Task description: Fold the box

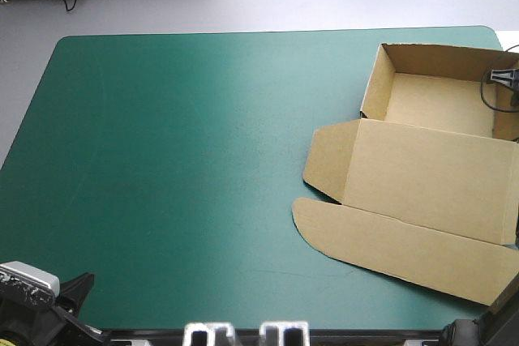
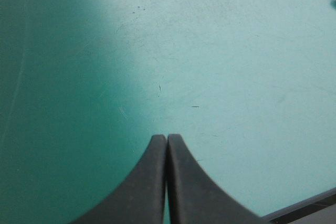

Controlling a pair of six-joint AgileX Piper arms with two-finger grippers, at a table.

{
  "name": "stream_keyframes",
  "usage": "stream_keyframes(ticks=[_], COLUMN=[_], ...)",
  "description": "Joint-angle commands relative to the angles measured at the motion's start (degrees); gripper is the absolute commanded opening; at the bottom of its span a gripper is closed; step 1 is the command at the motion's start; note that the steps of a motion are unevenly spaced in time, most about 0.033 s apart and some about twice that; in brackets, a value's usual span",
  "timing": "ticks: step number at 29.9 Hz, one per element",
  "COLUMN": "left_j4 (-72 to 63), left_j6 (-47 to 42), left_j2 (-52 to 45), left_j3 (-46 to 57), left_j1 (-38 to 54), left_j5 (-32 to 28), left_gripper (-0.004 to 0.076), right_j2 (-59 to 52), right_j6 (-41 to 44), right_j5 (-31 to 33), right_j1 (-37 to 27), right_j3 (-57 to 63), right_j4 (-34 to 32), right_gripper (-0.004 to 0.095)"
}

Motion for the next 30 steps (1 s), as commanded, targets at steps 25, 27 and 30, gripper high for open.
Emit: stream_keyframes(ticks=[25, 27, 30], left_j4=[0.1, -0.2, -0.6], left_j6=[0.5, 0.5, 0.6], left_j2=[1.0, 1.0, 1.0], left_j3=[-0.1, 0.9, 3.4], left_j1=[-0.2, -0.2, -0.2], left_j5=[-5.5, -7.3, -9.4], left_gripper=[-0.0009, -0.0009, -0.0009], right_j2=[-26.3, -30.3, -36.3], right_j6=[-3.0, -3.0, -3.0], right_j5=[0.5, 0.5, 0.5], right_j1=[6.8, 10.2, 17.2], right_j3=[-0.5, 2.1, 10.8], right_j4=[17.5, 18.8, 18.3], right_gripper=[-0.0011, -0.0011, -0.0011])
